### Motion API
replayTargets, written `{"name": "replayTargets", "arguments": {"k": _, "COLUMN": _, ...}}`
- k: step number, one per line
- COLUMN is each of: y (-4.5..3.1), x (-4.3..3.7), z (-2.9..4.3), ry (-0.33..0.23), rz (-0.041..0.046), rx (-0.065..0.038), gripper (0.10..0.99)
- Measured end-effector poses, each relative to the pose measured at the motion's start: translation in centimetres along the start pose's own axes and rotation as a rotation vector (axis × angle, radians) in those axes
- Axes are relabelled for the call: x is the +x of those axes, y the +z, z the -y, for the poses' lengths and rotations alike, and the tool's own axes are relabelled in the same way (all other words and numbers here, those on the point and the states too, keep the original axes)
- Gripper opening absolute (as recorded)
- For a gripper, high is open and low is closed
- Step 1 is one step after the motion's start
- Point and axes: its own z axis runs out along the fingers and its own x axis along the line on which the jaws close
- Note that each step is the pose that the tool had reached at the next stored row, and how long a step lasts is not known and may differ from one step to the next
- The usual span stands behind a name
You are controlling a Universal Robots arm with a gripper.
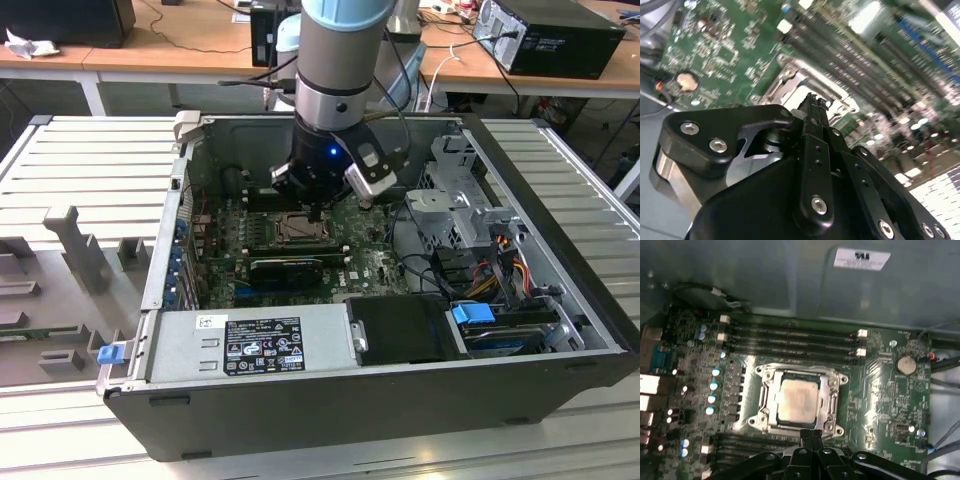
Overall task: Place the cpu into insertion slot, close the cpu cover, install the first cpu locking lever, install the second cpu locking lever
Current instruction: 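Install the second cpu locking lever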
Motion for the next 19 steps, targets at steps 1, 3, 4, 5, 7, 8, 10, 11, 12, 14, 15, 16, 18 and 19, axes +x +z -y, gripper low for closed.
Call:
{"name": "replayTargets", "arguments": {"k": 1, "y": 0.04, "x": 0.03, "z": 0.30, "ry": 0.000, "rz": -0.0006, "rx": -0.004, "gripper": 0.106}}
{"name": "replayTargets", "arguments": {"k": 3, "y": 0.13, "x": 0.14, "z": 0.87, "ry": -0.001, "rz": 0.0016, "rx": -0.027, "gripper": 0.106}}
{"name": "replayTargets", "arguments": {"k": 4, "y": 0.23, "x": 0.37, "z": 1.09, "ry": -0.003, "rz": 0.0038, "rx": -0.050, "gripper": 0.106}}
{"name": "replayTargets", "arguments": {"k": 5, "y": 0.35, "x": 0.45, "z": 1.18, "ry": -0.003, "rz": 0.0041, "rx": -0.053, "gripper": 0.106}}
{"name": "replayTargets", "arguments": {"k": 7, "y": 0.74, "x": 0.59, "z": 1.28, "ry": -0.003, "rz": 0.0042, "rx": -0.054, "gripper": 0.106}}
{"name": "replayTargets", "arguments": {"k": 8, "y": 0.93, "x": 0.68, "z": 1.31, "ry": -0.003, "rz": 0.0040, "rx": -0.054, "gripper": 0.106}}
{"name": "replayTargets", "arguments": {"k": 10, "y": 1.36, "x": 1.39, "z": 1.32, "ry": -0.004, "rz": 0.0040, "rx": -0.054, "gripper": 0.106}}
{"name": "replayTargets", "arguments": {"k": 11, "y": 1.50, "x": 1.75, "z": 1.32, "ry": -0.005, "rz": 0.0040, "rx": -0.055, "gripper": 0.106}}
{"name": "replayTargets", "arguments": {"k": 12, "y": 1.70, "x": 2.25, "z": 1.31, "ry": -0.005, "rz": 0.0039, "rx": -0.055, "gripper": 0.106}}
{"name": "replayTargets", "arguments": {"k": 14, "y": 2.18, "x": 2.90, "z": 1.39, "ry": -0.006, "rz": 0.0039, "rx": -0.055, "gripper": 0.106}}
{"name": "replayTargets", "arguments": {"k": 15, "y": 2.40, "x": 2.99, "z": 1.43, "ry": -0.006, "rz": 0.0039, "rx": -0.055, "gripper": 0.106}}
{"name": "replayTargets", "arguments": {"k": 16, "y": 2.62, "x": 2.99, "z": 1.47, "ry": -0.006, "rz": 0.0039, "rx": -0.055, "gripper": 0.106}}
{"name": "replayTargets", "arguments": {"k": 18, "y": 3.10, "x": 2.99, "z": 1.53, "ry": -0.006, "rz": 0.0039, "rx": -0.056, "gripper": 0.106}}
{"name": "replayTargets", "arguments": {"k": 19, "y": 3.19, "x": 3.08, "z": 1.67, "ry": -0.006, "rz": 0.0042, "rx": -0.060, "gripper": 0.106}}
